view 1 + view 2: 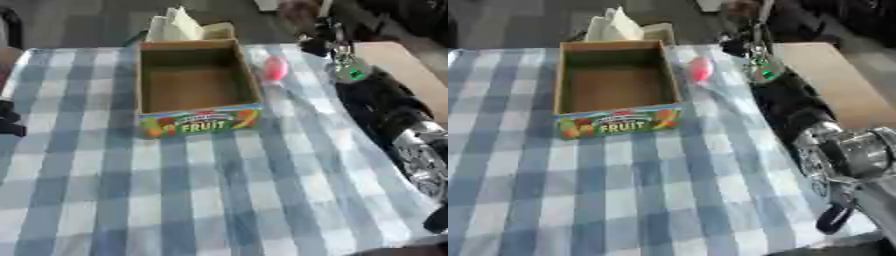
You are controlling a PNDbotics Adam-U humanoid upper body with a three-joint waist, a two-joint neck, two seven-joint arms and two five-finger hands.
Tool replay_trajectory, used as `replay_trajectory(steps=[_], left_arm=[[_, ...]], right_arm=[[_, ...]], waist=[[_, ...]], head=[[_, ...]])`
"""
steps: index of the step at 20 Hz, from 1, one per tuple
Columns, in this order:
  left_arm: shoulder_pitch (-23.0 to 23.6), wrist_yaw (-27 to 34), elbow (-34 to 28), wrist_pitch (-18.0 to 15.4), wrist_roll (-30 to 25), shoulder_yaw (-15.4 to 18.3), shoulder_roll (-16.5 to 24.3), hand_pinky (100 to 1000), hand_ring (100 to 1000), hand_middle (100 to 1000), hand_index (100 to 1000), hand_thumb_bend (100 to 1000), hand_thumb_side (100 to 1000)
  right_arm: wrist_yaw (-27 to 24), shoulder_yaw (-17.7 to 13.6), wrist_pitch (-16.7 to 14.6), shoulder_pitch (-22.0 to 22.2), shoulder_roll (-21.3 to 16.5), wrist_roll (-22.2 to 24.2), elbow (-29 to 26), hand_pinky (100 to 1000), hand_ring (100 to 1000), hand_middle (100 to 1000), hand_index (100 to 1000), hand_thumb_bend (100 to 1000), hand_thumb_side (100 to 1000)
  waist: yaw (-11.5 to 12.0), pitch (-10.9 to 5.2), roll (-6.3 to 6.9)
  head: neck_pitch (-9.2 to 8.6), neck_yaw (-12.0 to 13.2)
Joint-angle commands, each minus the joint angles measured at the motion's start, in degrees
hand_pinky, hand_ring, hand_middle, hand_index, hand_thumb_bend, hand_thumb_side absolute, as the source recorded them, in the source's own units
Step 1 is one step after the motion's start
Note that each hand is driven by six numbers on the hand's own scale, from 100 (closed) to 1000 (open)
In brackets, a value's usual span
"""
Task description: Pick up objects on the table and place them in the box.
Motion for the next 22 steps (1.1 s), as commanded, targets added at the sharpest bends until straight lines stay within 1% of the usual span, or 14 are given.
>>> replay_trajectory(steps=[1, 16, 19, 22], left_arm=[[-0.7, 0.2, -1.1, -0.1, -0.2, 0.1, 0.2, 678, 499, 521, 661, 100, 830], [-0.7, 0.4, -1.3, -0.1, -0.2, 0.1, 0.2, 678, 500, 522, 659, 100, 831], [-0.7, 0.3, -1.2, -0.1, -0.2, 0.1, 0.2, 679, 500, 522, 659, 100, 833], [-0.6, 0.3, -1.1, -0.1, -0.2, 0.1, 0.2, 679, 500, 522, 660, 100, 835]], right_arm=[[0.3, 0.0, -0.2, -1.2, -1.0, 0.2, -0.4, 588, 779, 738, 836, 100, 114], [0.3, 0.1, -1.0, -1.1, -0.8, 0.7, -0.6, 592, 783, 741, 835, 100, 121], [2.8, 0.7, -2.0, -1.1, -0.9, 3.2, -1.1, 609, 809, 770, 866, 100, 120], [7.7, 1.4, -3.6, -1.2, -1.2, 7.9, -2.0, 647, 859, 814, 906, 100, 126]], waist=[[0.0, -1.04, 0.23], [0.1, -1.07, 0.14], [0.0, -1.06, 0.16], [-0.1, -1.04, 0.21]], head=[[-0.46, -0.2], [-0.61, -0.3], [-0.67, -0.5], [-0.83, -0.7]])
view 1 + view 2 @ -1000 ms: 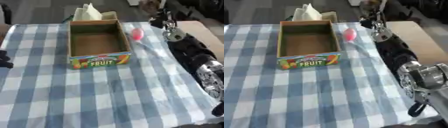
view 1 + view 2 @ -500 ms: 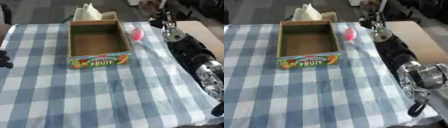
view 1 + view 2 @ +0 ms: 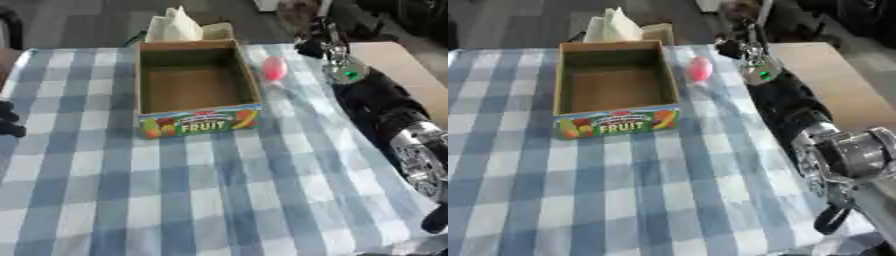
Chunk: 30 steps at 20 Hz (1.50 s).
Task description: Pick up objects on the table and place them in the box.
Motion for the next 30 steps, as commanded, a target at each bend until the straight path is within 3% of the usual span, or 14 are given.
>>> replay_trajectory(steps=[1, 6, 15, 25, 30], left_arm=[[-0.6, 0.3, -1.1, 0.0, -0.1, 0.1, 0.2, 679, 500, 522, 660, 100, 834], [-0.6, 0.2, -1.1, -0.1, -0.2, 0.1, 0.2, 680, 500, 522, 660, 100, 837], [-0.4, 0.2, -1.0, -0.1, -0.4, 0.0, 0.0, 681, 502, 523, 660, 100, 841], [-0.4, 0.2, -1.0, -0.2, -0.6, 0.0, -0.2, 682, 503, 524, 660, 100, 844], [-0.5, 0.2, -1.0, -0.3, -0.7, 0.0, -0.3, 682, 503, 524, 660, 100, 846]], right_arm=[[5.6, 0.6, -1.5, -1.2, -1.7, 4.7, -2.0, 654, 869, 824, 915, 100, 132], [15.0, 0.1, -2.0, -1.2, -1.8, 11.5, -3.4, 719, 917, 867, 933, 100, 118], [33.7, -0.6, -0.6, -0.5, -0.7, 13.7, -5.6, 790, 919, 866, 913, 118, 100], [39.7, -1.1, -1.2, 0.2, 0.4, 21.0, -5.4, 872, 956, 914, 945, 165, 156], [42.9, -1.0, -0.5, 0.5, 0.6, 20.4, -6.1, 922, 991, 971, 977, 204, 153]], waist=[[-0.1, -1.04, 0.24], [-0.2, -1.04, 0.35], [-0.2, -0.88, 0.57], [0.0, -0.7, 0.83], [0.2, -0.57, 0.98]], head=[[-0.65, -0.4], [-0.71, -0.7], [-0.67, -1.0], [-0.81, -1.5], [-1.0, -1.9]])
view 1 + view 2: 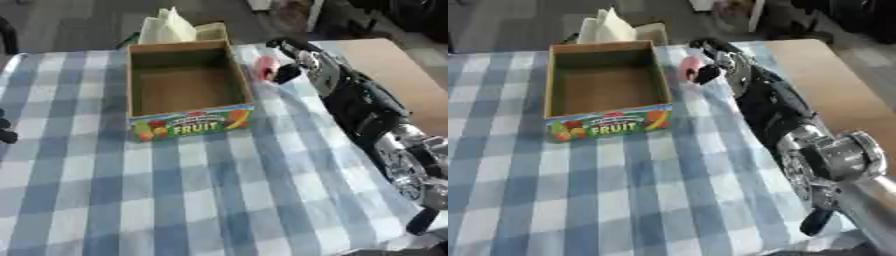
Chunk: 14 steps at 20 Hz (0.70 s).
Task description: Pick up objects on the table and place them in the box.
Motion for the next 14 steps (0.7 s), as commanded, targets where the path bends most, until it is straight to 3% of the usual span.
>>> replay_trajectory(steps=[1, 4, 8, 12, 14], left_arm=[[-0.6, 0.2, -1.0, -0.1, -0.2, -0.1, 0.2, 682, 503, 525, 661, 100, 847], [-0.6, 0.2, -1.0, -0.1, -0.3, -0.1, 0.1, 683, 503, 525, 661, 100, 847], [-0.8, 0.2, -1.0, -0.1, -0.3, -0.1, 0.0, 683, 503, 525, 661, 100, 849], [-0.8, 0.2, -1.1, -0.1, -0.3, -0.1, -0.1, 683, 503, 525, 661, 100, 850], [-0.8, 0.2, -1.1, -0.1, -0.3, -0.1, -0.1, 684, 503, 525, 661, 100, 850]], right_arm=[[2.7, -0.2, 0.7, -0.9, -1.0, -0.8, -1.7, 922, 992, 973, 979, 204, 151], [5.1, -0.3, 1.6, -0.6, -0.7, -2.1, -1.7, 899, 971, 955, 970, 206, 143], [5.8, -0.5, 2.2, -0.1, -0.2, -2.6, -1.1, 794, 892, 890, 910, 193, 127], [6.3, -0.5, 3.4, 0.6, 0.1, -4.2, -0.9, 701, 800, 803, 827, 166, 100], [6.8, -0.5, 3.8, 0.8, 0.1, -6.0, -1.0, 603, 712, 706, 739, 122, 100]], waist=[[0.1, -0.75, 0.25], [0.3, -0.6, 0.31], [0.4, -0.41, 0.39], [0.5, -0.3, 0.44], [0.5, -0.3, 0.48]], head=[[-0.83, -0.3], [-1.02, -0.5], [-1.27, -0.7], [-1.43, -0.9], [-1.5, -1.0]])
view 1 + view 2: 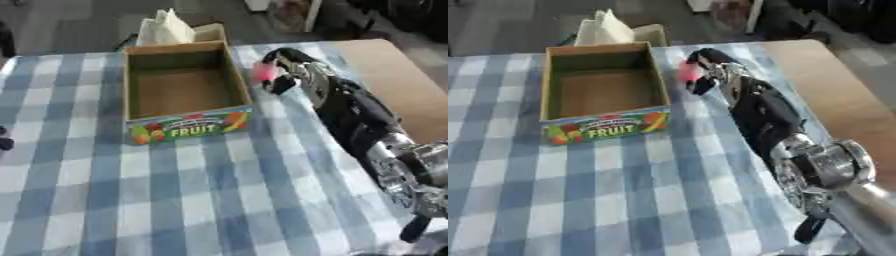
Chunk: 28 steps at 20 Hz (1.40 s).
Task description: Pick up objects on the table and place them in the box.
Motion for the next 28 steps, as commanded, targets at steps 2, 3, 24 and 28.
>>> replay_trajectory(steps=[2, 3, 24, 28], left_arm=[[-0.8, 0.3, -1.1, -0.1, -0.1, -0.1, 0.4, 684, 503, 525, 662, 100, 850], [-0.9, 0.3, -1.1, -0.1, -0.1, -0.1, 0.4, 684, 503, 525, 662, 100, 850], [-0.9, 0.4, -1.2, 0.0, -0.2, -0.1, 0.4, 685, 504, 526, 661, 100, 850], [-1.0, 0.4, -1.2, 0.0, -0.3, -0.3, 0.2, 685, 504, 526, 661, 100, 850]], right_arm=[[1.7, -0.1, 1.0, -0.7, -0.9, -5.1, -1.2, 554, 661, 634, 681, 100, 100], [2.1, -0.2, 1.3, -0.7, -0.9, -7.1, -1.5, 529, 641, 611, 660, 100, 100], [2.0, 1.5, -2.7, -3.9, 1.1, -24.7, -16.4, 485, 573, 492, 525, 100, 100], [1.7, 3.1, -6.2, -4.3, 3.7, -20.3, -18.7, 498, 582, 502, 537, 100, 100]], waist=[[0.1, -0.91, 0.21], [0.0, -0.92, 0.21], [0.0, -1.3, -0.19], [0.2, -1.3, -0.14]], head=[[-0.78, -0.3], [-0.8, -0.3], [-0.69, -0.9], [-0.69, -1.2]])
